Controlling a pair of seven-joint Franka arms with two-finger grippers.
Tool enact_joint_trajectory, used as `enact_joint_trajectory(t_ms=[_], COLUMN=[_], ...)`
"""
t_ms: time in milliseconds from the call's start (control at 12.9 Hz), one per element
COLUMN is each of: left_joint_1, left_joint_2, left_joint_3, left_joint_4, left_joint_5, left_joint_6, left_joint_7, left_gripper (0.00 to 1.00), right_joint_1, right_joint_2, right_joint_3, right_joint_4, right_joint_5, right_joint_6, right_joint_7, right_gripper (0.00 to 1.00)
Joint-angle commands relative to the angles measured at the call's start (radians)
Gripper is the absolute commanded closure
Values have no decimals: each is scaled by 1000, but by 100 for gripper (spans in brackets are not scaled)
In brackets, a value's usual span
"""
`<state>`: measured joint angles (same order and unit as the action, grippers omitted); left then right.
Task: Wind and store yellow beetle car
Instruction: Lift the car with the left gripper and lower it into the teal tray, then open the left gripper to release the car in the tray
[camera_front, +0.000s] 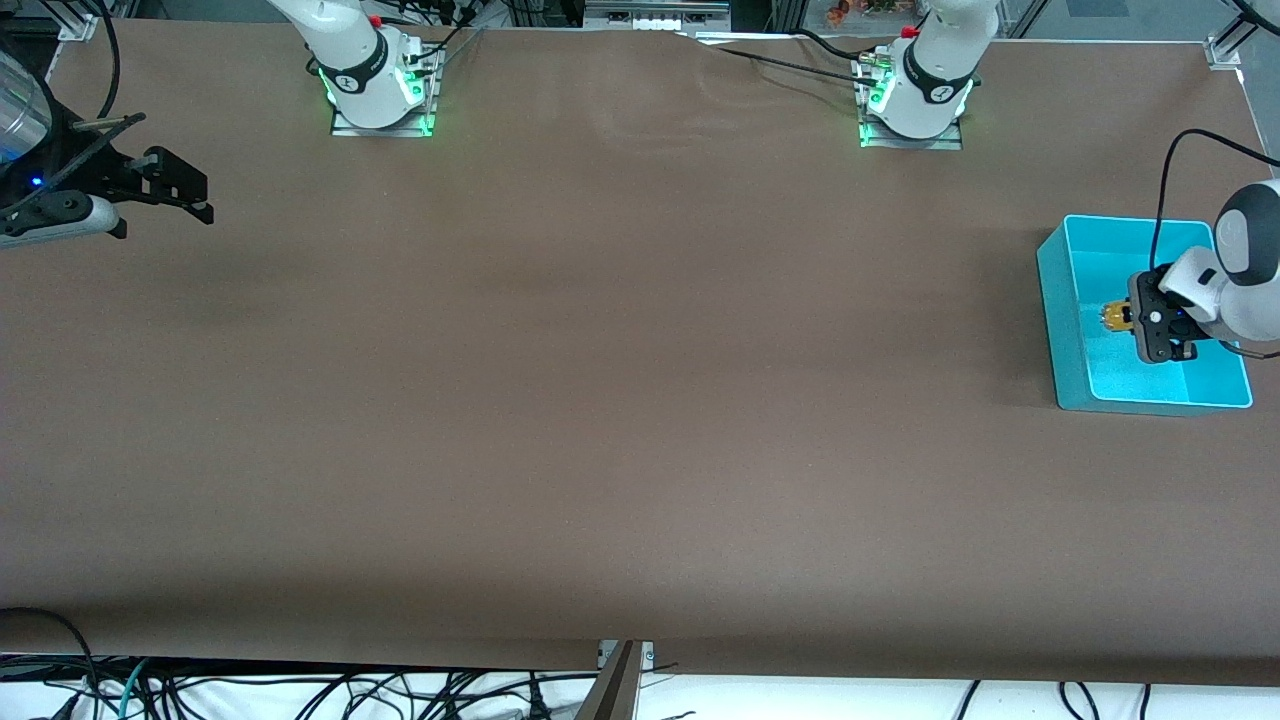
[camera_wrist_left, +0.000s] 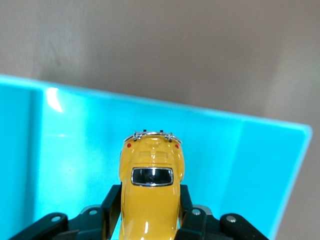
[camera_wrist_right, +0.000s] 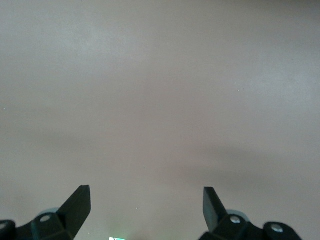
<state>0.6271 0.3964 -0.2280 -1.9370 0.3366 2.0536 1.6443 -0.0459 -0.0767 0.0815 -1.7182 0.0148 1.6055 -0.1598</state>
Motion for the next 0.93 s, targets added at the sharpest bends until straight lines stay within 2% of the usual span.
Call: enact_joint_trajectory(t_ms=[0, 155, 232, 310, 387, 697, 852], left_joint_1=[66, 112, 112, 112, 108, 100, 100], left_joint_2=[105, 143, 145, 145, 144, 81, 26], left_joint_3=[-14, -14, -14, -16, -16, -34, -98], left_joint_4=[14, -3, -8, -11, -11, 21, 65], left_joint_5=[21, 21, 21, 21, 21, 4, -1], left_joint_6=[91, 144, 145, 145, 143, 39, -69], left_joint_7=[83, 98, 107, 114, 124, 120, 60], left_gripper=[79, 77, 64, 21, 0, 0, 0], right_joint_1=[4, 4, 4, 4, 4, 4, 4], right_joint_2=[5, 5, 5, 5, 5, 5, 5], right_joint_3=[-2, -2, -2, -2, -2, -2, -2], right_joint_4=[23, 23, 23, 23, 23, 23, 23], right_joint_5=[5, 5, 5, 5, 5, 4, 4], right_joint_6=[-24, -24, -24, -24, -24, -24, -24], right_joint_7=[0, 0, 0, 0, 0, 0, 0], right_gripper=[1, 1, 1, 1, 1, 1, 1])
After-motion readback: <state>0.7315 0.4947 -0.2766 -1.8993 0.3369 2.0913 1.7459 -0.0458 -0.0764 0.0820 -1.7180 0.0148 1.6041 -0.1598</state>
